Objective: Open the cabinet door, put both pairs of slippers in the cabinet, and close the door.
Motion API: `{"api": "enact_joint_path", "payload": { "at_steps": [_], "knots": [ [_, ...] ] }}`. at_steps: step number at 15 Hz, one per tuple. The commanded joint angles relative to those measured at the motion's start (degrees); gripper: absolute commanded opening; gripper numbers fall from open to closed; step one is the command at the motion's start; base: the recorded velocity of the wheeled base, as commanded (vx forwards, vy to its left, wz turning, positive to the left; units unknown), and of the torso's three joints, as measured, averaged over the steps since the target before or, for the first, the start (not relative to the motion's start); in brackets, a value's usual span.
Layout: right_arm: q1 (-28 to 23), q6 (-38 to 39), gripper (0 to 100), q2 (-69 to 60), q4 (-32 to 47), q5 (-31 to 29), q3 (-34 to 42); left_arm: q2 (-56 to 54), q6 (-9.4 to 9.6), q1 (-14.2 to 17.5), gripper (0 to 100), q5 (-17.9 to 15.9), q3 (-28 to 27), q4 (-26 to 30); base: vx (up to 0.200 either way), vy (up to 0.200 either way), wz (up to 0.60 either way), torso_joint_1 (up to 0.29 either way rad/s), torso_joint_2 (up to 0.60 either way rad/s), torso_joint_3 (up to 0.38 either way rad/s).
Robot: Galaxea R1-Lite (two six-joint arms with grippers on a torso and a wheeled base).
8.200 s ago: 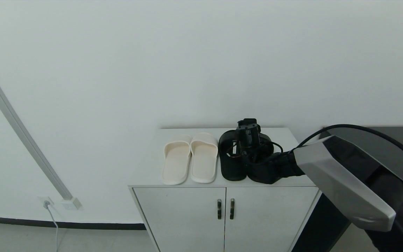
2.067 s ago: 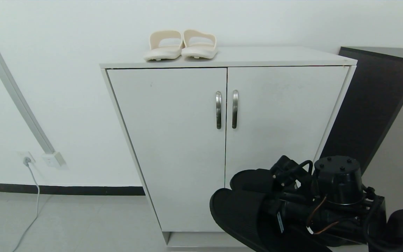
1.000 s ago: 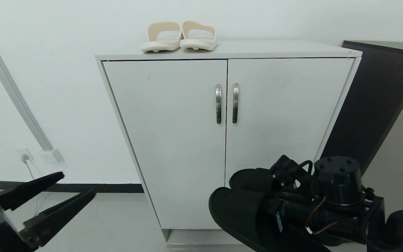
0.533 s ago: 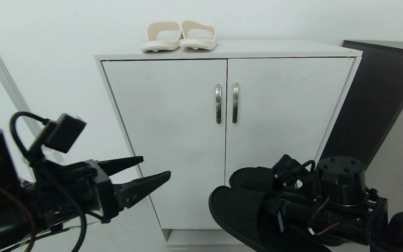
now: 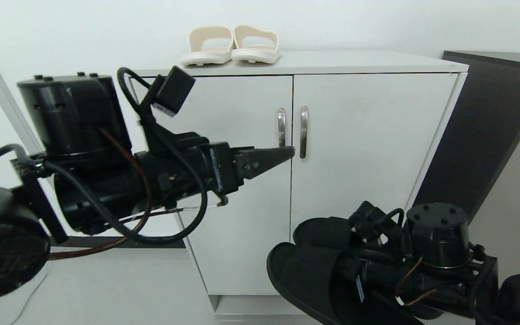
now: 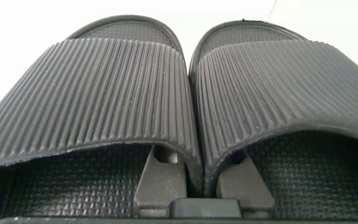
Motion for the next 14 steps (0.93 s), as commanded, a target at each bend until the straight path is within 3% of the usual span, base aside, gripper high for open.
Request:
{"api": "enact_joint_path", "payload": {
  "at_steps": [1, 2, 5, 10, 14],
  "knots": [
    [0.36, -0.03, 0, 0.64, -0.01, 0.04, -0.02, 5.54, -2.65, -2.02, 100, -0.72, -6.44, 0.27, 0.000, 0.000, 0.00, 0.000, 0.00, 0.000],
    [0.36, -0.03, 0, 0.82, -0.01, 0.04, 0.07, 7.12, -4.59, -2.90, 100, -0.81, -8.29, 0.36, 0.000, 0.000, 0.00, 0.000, 0.00, 0.000],
    [0.28, -0.03, 0, 0.82, -0.01, 0.04, 0.07, 8.97, -6.43, -5.27, 100, -1.95, -10.31, 0.36, 0.000, 0.000, 0.00, 0.000, 0.00, 0.000],
    [0.80, -0.12, 0, 0.56, -0.01, -0.05, 0.15, 12.92, -6.61, -5.18, 100, -0.72, -13.56, 0.27, 0.000, 0.000, 0.00, 0.000, 0.00, 0.000],
    [0.89, -0.21, 0, 0.56, -0.09, -0.05, 0.15, 15.47, -6.61, -5.09, 100, 3.50, -17.17, 0.36, 0.000, 0.000, 0.00, 0.000, 0.00, 0.000]
  ]
}}
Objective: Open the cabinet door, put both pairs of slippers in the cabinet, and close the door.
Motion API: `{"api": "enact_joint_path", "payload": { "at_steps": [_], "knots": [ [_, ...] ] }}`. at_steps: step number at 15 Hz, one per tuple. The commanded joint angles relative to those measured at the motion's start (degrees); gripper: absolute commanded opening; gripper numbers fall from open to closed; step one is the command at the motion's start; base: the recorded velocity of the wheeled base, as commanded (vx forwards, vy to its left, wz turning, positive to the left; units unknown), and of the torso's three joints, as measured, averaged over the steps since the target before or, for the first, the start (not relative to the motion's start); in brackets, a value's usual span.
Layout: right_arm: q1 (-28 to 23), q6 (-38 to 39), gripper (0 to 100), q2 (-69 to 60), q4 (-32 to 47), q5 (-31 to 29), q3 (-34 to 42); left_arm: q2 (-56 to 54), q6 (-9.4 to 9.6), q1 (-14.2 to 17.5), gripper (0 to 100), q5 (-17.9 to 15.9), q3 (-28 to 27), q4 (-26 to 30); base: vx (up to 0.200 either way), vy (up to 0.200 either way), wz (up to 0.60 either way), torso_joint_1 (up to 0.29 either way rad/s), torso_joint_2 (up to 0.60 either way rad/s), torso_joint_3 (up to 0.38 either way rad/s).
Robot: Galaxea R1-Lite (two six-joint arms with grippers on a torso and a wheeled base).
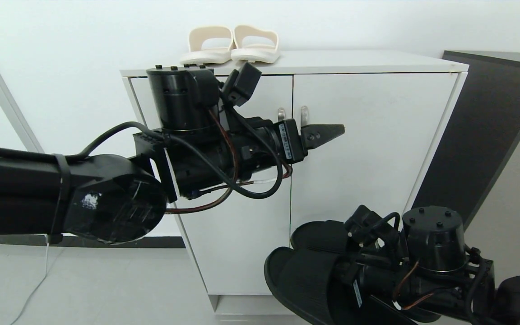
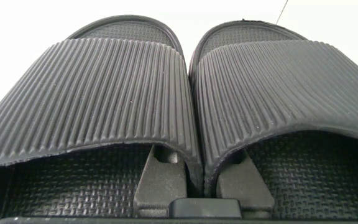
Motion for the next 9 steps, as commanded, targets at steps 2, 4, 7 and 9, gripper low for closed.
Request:
{"api": "enact_joint_path", "payload": {
  "at_steps": [2, 4, 7, 9],
  "knots": [
    [0.06, -0.02, 0, -0.02, -0.07, 0.01, 0.00, 2.32, 0.01, 0.22, 100, 2.40, -2.52, 0.11, 0.000, 0.000, 0.00, 0.000, 0.00, 0.000],
    [0.06, -0.02, 0, -0.02, -0.07, 0.01, 0.00, 4.08, 0.10, 0.65, 100, 4.51, -4.54, 0.11, 0.000, 0.000, 0.00, 0.000, 0.00, 0.000],
    [0.06, -0.02, 0, 0.07, -0.07, 0.01, 0.00, 6.45, 0.10, 2.15, 100, 4.77, -6.38, 0.11, 0.000, 0.000, 0.00, 0.000, 0.00, 0.000],
    [0.06, -0.02, 0, 0.07, -0.07, 0.01, 0.00, 7.85, 0.10, 3.38, 100, 4.77, -7.53, 0.11, 0.000, 0.000, 0.00, 0.000, 0.00, 0.000]
  ]
}}
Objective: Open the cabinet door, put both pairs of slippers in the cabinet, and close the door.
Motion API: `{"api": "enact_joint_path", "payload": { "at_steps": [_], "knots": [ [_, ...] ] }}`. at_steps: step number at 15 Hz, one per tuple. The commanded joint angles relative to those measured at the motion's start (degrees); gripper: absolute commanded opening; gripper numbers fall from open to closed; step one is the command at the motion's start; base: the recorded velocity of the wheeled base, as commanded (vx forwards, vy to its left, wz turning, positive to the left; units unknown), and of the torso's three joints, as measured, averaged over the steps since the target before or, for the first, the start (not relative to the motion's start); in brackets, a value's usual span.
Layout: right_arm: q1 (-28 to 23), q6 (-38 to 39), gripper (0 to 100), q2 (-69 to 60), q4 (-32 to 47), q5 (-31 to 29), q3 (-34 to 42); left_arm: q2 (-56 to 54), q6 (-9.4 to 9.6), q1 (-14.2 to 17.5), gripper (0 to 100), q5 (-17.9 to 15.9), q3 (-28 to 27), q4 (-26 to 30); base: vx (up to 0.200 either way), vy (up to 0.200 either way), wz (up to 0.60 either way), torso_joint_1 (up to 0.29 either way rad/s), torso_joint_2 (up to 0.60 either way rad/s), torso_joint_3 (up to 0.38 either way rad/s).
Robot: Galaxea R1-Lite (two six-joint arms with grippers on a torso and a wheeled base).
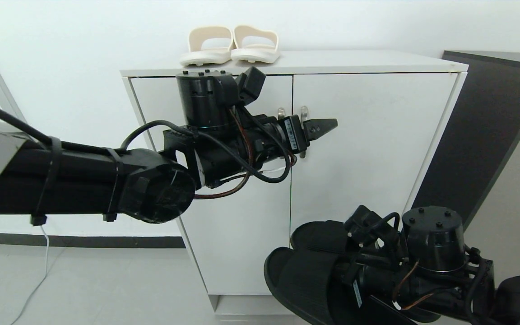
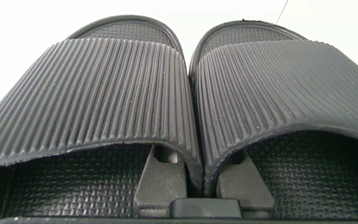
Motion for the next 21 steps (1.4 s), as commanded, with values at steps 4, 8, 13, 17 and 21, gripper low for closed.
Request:
{"api": "enact_joint_path", "payload": {
  "at_steps": [4, 8, 13, 17, 21],
  "knots": [
    [0.04, -0.02, 0, 0.49, -0.02, 0.01, 0.08, 3.38, -0.10, 1.26, 100, 0.14, -3.91, 2.30, 0.000, 0.000, 0.00, 0.000, 0.00, 0.000],
    [0.04, -0.02, 0, 0.49, -0.02, 0.01, 0.43, 4.87, -0.10, 1.17, 100, -0.04, -5.76, 2.30, 0.000, 0.000, 0.00, 0.000, 0.00, 0.000],
    [0.48, -0.02, 0, 0.49, -0.02, 0.10, 0.70, 4.79, -0.19, 1.00, 0, -0.12, -5.58, 2.30, 0.000, 0.000, 0.00, 0.000, 0.00, 0.000],
    [0.83, -0.02, 0, 0.49, -0.02, 0.72, 1.05, 3.47, -0.19, 1.00, 0, 0.14, -3.74, 2.12, 0.000, 0.000, 0.00, 0.000, 0.00, 0.000],
    [1.44, -0.02, 0, -0.39, -2.48, 6.52, 4.04, -0.22, -0.01, -0.23, 0, 0.05, 0.66, 1.51, 0.000, 0.000, 0.00, 0.000, 0.00, 0.000]
  ]
}}
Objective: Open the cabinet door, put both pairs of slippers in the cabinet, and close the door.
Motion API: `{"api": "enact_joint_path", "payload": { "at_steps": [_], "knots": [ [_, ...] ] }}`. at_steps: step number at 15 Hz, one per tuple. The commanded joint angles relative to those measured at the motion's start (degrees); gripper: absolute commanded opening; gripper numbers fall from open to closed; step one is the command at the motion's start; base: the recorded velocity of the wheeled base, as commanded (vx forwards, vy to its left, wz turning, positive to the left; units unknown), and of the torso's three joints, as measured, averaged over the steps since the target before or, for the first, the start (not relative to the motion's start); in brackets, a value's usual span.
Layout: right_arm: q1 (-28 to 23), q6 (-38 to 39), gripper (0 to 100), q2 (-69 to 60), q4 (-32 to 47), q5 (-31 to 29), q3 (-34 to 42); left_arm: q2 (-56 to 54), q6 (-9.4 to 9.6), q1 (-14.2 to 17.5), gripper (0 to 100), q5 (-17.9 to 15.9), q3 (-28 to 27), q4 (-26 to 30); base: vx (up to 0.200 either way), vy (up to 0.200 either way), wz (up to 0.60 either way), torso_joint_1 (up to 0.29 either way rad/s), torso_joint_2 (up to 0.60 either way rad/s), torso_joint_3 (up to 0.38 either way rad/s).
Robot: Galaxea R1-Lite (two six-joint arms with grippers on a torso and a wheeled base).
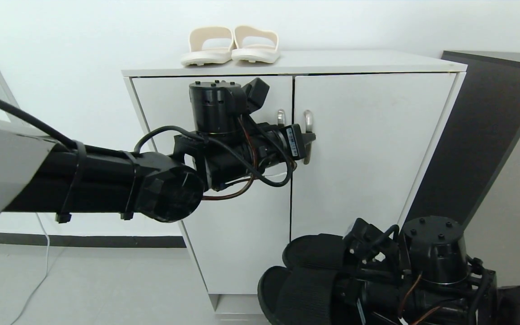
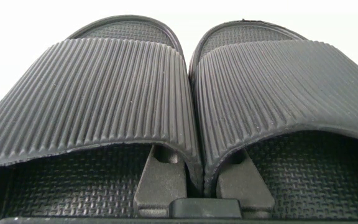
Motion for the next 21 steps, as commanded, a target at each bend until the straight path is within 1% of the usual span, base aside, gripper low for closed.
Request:
{"api": "enact_joint_path", "payload": {
  "at_steps": [1, 3, 4, 5, 6, 7, 9, 10, 12, 13, 14, 16, 18, 21],
  "knots": [
    [0.54, -0.10, 0, -1.30, -3.12, 4.30, 3.64, -3.46, 0.16, -1.14, 0, -0.03, 2.74, 0.02, 0.000, 0.000, 0.00, 0.000, 0.00, 0.000],
    [0.62, -0.19, 0, -1.74, -5.84, 8.78, 6.37, -5.31, 0.34, -2.28, 0, -0.03, 4.77, 0.02, 0.000, 0.000, 0.00, 0.000, 0.00, 0.000],
    [0.62, -0.89, 0, -2.01, -6.72, 10.28, 7.51, -6.01, 0.69, -2.89, 0, 0.05, 5.82, 0.02, 0.000, 0.000, 0.00, 0.000, 0.00, 0.000],
    [0.54, -1.95, 0, -2.01, -7.34, 11.77, 8.21, -6.98, 1.48, -3.68, 0, 0.14, 7.05, 0.02, 0.000, 0.000, 0.00, 0.000, 0.00, 0.000],
    [0.54, -2.65, 0, -2.10, -7.60, 12.30, 8.92, -8.21, 2.27, -4.48, 0, 0.14, 8.54, 0.02, 0.000, 0.000, 0.00, 0.000, 0.00, 0.000],
    [0.54, -3.00, 0, -2.10, -7.60, 12.39, 9.00, -9.88, 2.36, -5.35, 0, 0.23, 10.30, -0.07, 0.000, 0.000, 0.00, 0.000, 0.00, 0.000],
    [0.54, -3.00, 0, -2.01, -7.60, 12.39, 9.09, -12.43, 2.45, -5.44, 0, 0.14, 12.94, -0.07, 0.000, 0.000, 0.00, 0.000, 0.00, 0.000],
    [0.71, -3.00, 0, -2.01, -7.60, 12.48, 9.09, -14.98, 2.45, -5.44, 0, 0.05, 15.75, -0.07, 0.000, 0.000, 0.00, 0.000, 0.00, 0.000],
    [1.59, -3.00, 0, -1.74, -7.60, 12.48, 9.27, -17.00, 2.36, -5.27, 0, 0.05, 18.39, -0.33, 0.000, 0.000, 0.00, 0.000, 0.00, 0.000],
    [2.03, -3.00, 0, -1.74, -7.60, 12.48, 9.27, -17.09, 2.10, -4.74, 0, 0.14, 18.83, -1.21, 0.000, 0.000, 0.00, 0.000, 0.00, 0.000],
    [2.47, -3.00, 0, -1.83, -7.60, 12.48, 9.35, -17.00, 1.75, -3.51, 0, 0.05, 19.09, -1.65, 0.000, 0.000, 0.00, 0.000, 0.00, 0.000],
    [3.26, -3.00, 0, -1.92, -7.60, 12.39, 10.06, -16.12, 0.34, -2.45, 0, -0.47, 18.48, -1.83, 0.000, 0.000, 0.00, 0.000, 0.00, 0.000],
    [3.44, -3.00, 0, -1.92, -7.60, 12.39, 10.06, -14.01, 0.25, -2.28, 0, -0.21, 16.63, -1.83, 0.000, 0.000, 0.00, 0.000, 0.00, 0.000],
    [3.79, -3.00, 0, -2.01, -7.60, 12.48, 10.06, -9.97, 0.25, 0.18, 0, -0.03, 13.20, -2.00, 0.000, 0.000, 0.00, 0.000, 0.00, 0.000]
  ]
}}
